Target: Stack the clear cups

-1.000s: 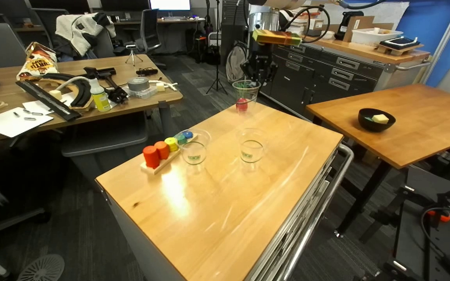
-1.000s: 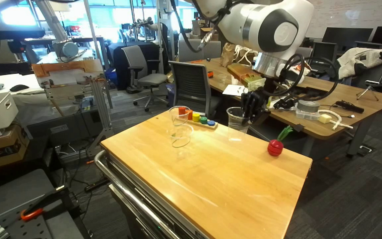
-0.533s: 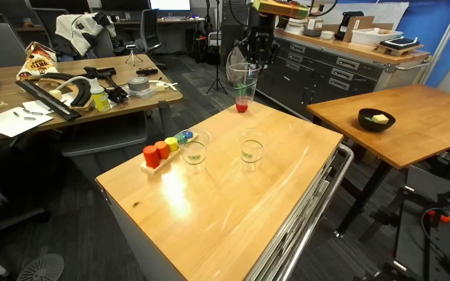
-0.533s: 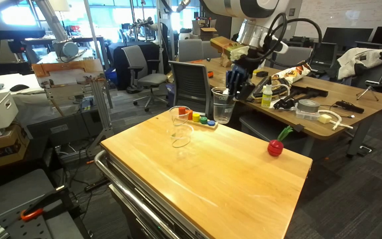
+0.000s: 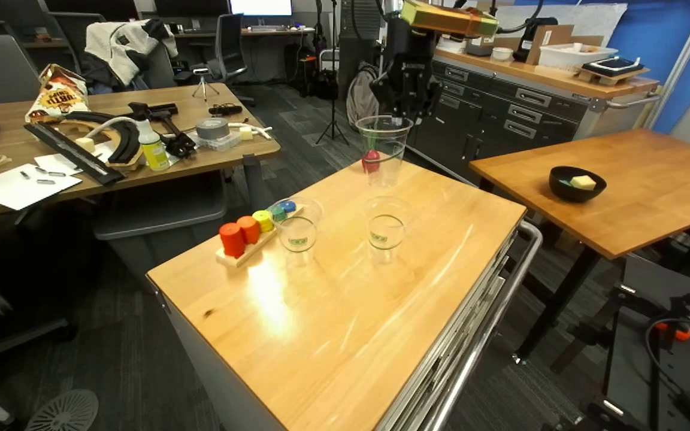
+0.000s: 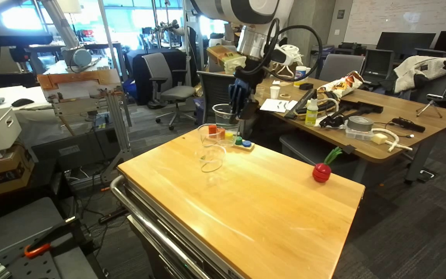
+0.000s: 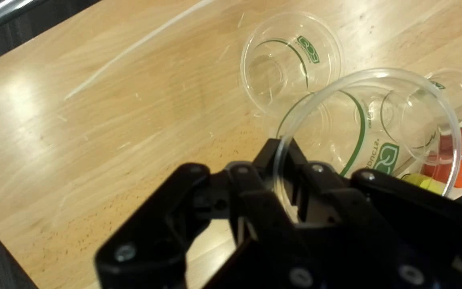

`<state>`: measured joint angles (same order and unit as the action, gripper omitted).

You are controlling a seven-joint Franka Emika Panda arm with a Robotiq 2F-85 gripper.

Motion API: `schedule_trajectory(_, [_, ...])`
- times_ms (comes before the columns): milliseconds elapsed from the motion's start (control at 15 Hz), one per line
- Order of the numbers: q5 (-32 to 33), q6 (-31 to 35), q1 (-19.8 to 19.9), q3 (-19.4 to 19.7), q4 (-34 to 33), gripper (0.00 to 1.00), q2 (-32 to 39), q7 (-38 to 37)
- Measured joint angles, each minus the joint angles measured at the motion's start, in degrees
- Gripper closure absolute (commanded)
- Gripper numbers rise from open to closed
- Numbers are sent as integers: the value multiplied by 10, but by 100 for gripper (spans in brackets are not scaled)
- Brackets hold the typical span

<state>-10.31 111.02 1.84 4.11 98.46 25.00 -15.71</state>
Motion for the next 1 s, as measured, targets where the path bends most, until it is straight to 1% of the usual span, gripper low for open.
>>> schedule_trajectory(267, [3,53,-15,-1,107,98,-76,0])
schedule_trajectory(533, [7,81,-20,-8,194,98,-137,0])
schedule_trajectory(733, [7,117,-20,-13,225,98,-151,1])
schedule_trajectory(1000, [7,151,-19,-14,224,98,-146,3])
